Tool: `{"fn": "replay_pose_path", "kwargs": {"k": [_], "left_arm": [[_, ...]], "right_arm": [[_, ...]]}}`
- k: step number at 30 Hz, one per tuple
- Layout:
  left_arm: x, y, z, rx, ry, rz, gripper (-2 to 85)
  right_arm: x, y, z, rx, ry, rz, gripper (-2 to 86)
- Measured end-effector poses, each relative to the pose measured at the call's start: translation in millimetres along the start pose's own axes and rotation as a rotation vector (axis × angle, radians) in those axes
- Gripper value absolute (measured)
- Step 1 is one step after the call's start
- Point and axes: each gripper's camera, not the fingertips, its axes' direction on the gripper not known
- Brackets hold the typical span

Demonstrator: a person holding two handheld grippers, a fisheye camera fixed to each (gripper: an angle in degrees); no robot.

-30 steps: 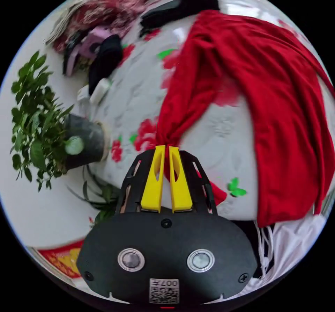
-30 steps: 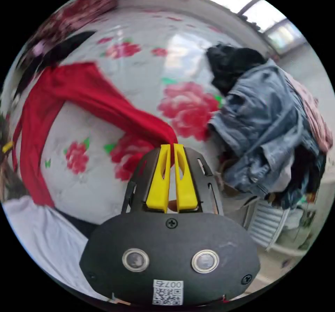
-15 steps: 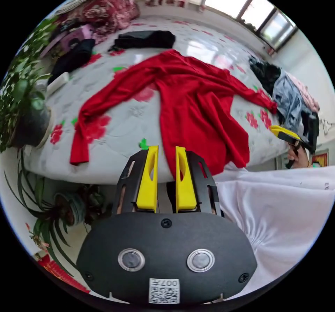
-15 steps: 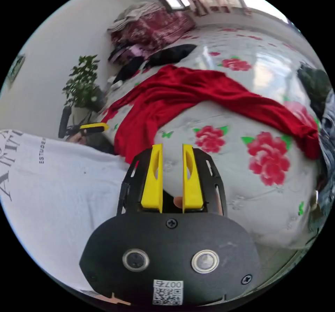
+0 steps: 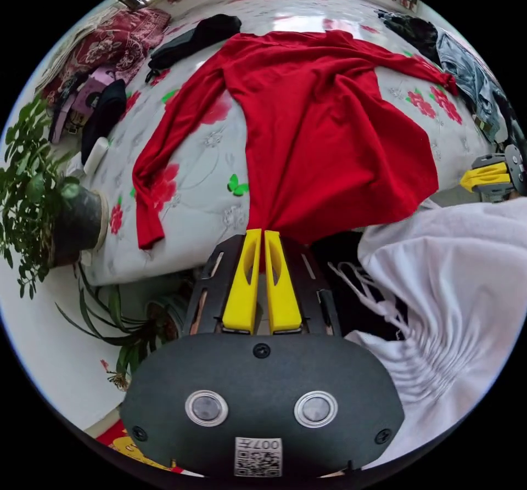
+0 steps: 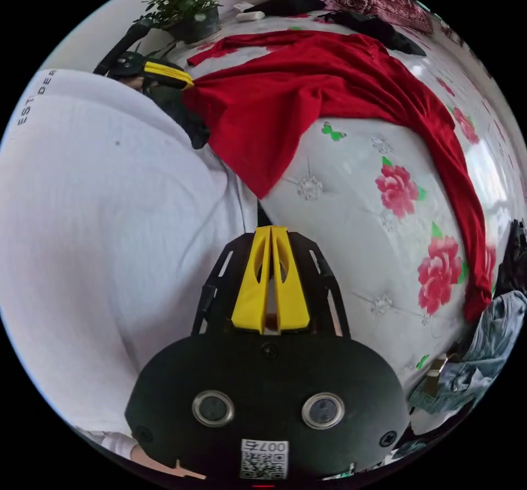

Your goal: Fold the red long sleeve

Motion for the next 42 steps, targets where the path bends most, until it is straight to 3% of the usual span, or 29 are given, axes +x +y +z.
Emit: {"fn": "replay_pose_path", "kwargs": {"k": [5, 13, 18, 24, 28, 33, 38, 42], "left_arm": [[-10, 26, 8, -0.067, -0.006, -0.108, -0.8], [-47, -13, -36, 0.114, -0.009, -0.135, -0.2], [-73, -110, -25, 0.137, 0.004, -0.088, -0.3], [-86, -184, 4, 0.123, -0.003, -0.054, -0.6], [-93, -198, 25, 0.074, -0.074, -0.038, -0.8], [-96, -192, 34, 0.106, -0.252, 0.029, -1.0], [-109, -185, 31, 0.124, -0.157, -0.03, -1.0], [-106, -182, 31, 0.132, -0.164, -0.045, -1.0]], "right_arm": [[33, 1, -35, 0.179, 0.102, 0.147, 1.9], [107, -122, -100, 0.425, 0.185, 0.209, 5.6], [163, -225, -76, 0.272, 0.168, 0.264, 5.0], [171, -279, -14, 0.069, 0.192, 0.214, 3.4], [175, -285, -27, 0.099, 0.219, 0.211, 0.7], [216, -287, -77, 0.36, 0.108, 0.39, 0.1], [192, -288, -54, 0.183, 0.065, 0.204, 0.9], [164, -289, -2, -0.006, 0.18, 0.114, 1.3]]}}
